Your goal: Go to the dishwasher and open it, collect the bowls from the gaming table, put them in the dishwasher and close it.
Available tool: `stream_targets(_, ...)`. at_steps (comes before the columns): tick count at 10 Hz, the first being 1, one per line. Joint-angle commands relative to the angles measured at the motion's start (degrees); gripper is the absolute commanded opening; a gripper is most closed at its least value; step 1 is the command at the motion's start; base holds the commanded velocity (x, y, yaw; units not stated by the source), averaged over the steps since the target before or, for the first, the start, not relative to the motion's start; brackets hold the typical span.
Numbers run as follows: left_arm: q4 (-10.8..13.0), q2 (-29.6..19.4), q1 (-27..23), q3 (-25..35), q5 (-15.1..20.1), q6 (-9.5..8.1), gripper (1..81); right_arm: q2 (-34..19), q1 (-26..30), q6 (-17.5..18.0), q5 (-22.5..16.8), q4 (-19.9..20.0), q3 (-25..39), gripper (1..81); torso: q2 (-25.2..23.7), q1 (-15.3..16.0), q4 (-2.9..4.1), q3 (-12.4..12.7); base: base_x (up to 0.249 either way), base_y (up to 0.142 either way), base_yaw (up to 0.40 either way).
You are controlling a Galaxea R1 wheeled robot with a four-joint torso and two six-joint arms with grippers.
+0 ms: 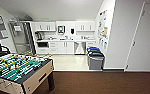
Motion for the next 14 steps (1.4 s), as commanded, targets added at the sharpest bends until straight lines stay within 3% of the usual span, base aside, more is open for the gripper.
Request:
stream_targets(1,0.67,-0.95,-3.42,0.31,2.16,0.1,81.1,-0.85,3.13,-0.29,-2.81,-0.64,-0.22,81.1,0.0,0.07,0.0,0.0,0.116,0.0,0.0)
stream_targets(9,0.75,-0.6,-3.42,0.31,1.02,0.19,81.1,-0.59,2.96,-0.2,-2.73,-0.64,-1.54,81.1,0.05,0.08,0.0,-0.02,0.182,0.0,0.0)
stream_targets(14,0.84,-0.69,-3.42,0.4,0.23,0.19,81.1,-0.59,2.87,-0.11,-2.12,-0.11,-0.92,81.1,0.05,0.07,0.0,-0.02,0.261,0.0,0.0)
